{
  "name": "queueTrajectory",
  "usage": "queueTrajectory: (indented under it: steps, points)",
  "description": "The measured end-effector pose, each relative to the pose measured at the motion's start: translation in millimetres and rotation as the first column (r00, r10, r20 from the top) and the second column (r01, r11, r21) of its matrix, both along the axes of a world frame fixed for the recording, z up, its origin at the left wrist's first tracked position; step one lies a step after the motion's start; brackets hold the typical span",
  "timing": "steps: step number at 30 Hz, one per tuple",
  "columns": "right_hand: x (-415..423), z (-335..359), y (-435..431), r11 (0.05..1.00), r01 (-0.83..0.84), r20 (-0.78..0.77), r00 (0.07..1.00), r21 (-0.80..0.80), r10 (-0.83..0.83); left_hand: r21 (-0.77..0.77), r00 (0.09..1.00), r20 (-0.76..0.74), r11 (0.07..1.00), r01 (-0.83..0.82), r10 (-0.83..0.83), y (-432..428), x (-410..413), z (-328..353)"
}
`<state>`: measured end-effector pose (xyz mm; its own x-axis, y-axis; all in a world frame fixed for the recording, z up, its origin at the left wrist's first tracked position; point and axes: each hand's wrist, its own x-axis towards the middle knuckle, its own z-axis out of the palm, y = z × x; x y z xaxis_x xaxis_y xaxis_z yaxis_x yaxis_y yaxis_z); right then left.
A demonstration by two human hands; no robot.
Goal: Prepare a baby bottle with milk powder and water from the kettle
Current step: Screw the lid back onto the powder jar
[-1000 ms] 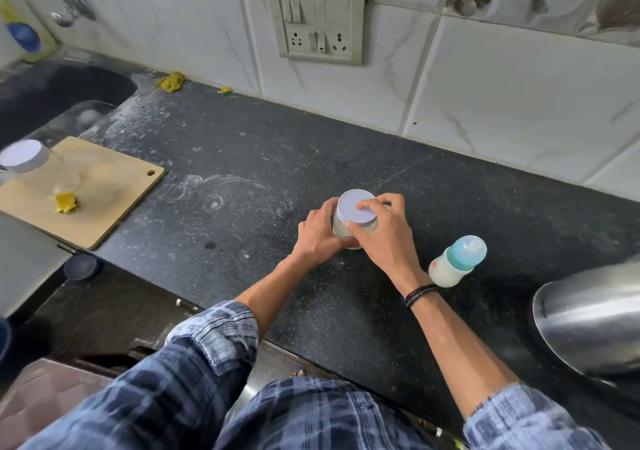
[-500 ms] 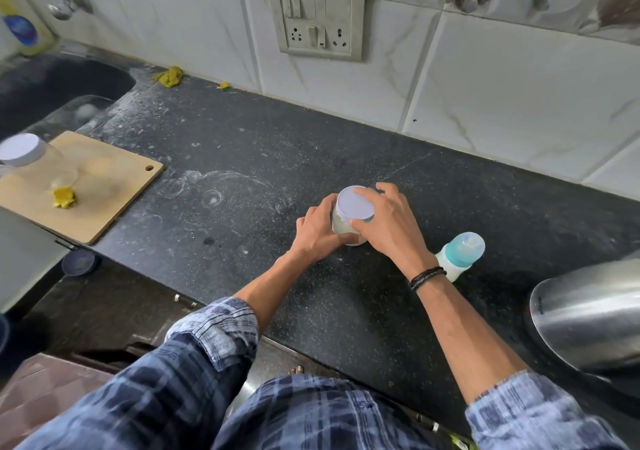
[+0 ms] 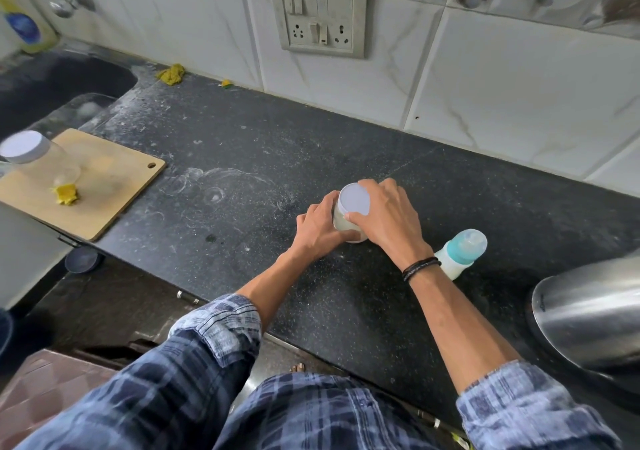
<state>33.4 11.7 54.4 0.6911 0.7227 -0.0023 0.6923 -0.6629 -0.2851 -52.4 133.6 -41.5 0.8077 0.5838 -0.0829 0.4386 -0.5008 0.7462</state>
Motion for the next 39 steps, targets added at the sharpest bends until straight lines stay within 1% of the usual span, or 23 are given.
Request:
queueTrajectory:
  steps: [3,6,10,12,14,17,22,24,28,32,34,39]
  points:
    - [-1.0,2.3,-2.7,0.999,0.044,-0.014,0.999,0.002,-0.044,0.003,1.0,-0.005,1.0,0.003,-0.003,0.2,-0.1,0.1]
    - [5.6,11.1,-2.1,0.998,0.062,0.017,0.998,-0.005,-0.062,0.006,1.0,-0.008,1.0,0.0,0.0,-0.1,0.1,0.1]
    - [8.3,15.9,2.4,0.999,-0.017,-0.025,1.0,-0.035,0.016,0.011,1.0,-0.001,1.0,0.009,-0.009,-0.2,0.4,0.2]
    - [5.0,13.0,3.4,0.998,-0.03,-0.04,0.999,-0.056,0.028,0.009,1.0,-0.004,1.0,0.013,-0.013,0.1,0.5,0.3]
    - [3.0,12.3,4.1,0.998,0.011,-0.033,0.999,-0.066,-0.013,0.009,1.0,-0.001,1.0,0.014,-0.014,0.5,0.1,0.2]
    - [6.2,17.6,6.3,0.994,0.07,0.032,0.997,-0.087,-0.068,0.013,1.0,0.008,1.0,0.018,-0.018,0.7,-0.2,-0.7]
    - [5.4,20.2,10.9,0.992,-0.053,-0.031,0.998,-0.115,0.049,0.016,1.0,0.002,1.0,0.015,-0.015,0.2,-0.1,1.5]
    - [3.3,18.3,11.3,0.992,-0.041,-0.031,0.999,-0.12,0.037,0.025,1.0,0.002,1.0,0.018,-0.018,-0.1,-0.1,1.7]
    - [9.4,25.1,13.6,0.991,0.034,-0.046,0.998,-0.133,-0.04,0.022,1.0,0.008,1.0,0.012,-0.013,0.1,0.3,0.4]
    - [12.5,29.5,15.1,0.991,-0.052,-0.08,0.996,-0.125,0.043,0.036,1.0,-0.003,0.999,0.014,-0.014,-0.2,0.5,1.0]
    - [9.3,26.2,15.0,0.989,-0.071,-0.07,0.996,-0.129,0.062,0.037,1.0,-0.002,0.999,0.014,-0.014,-0.8,-0.3,1.6]
    - [12.5,33.2,15.4,0.99,0.046,-0.03,0.998,-0.13,-0.05,0.04,1.0,-0.003,0.999,0.019,-0.019,0.2,-0.5,3.1]
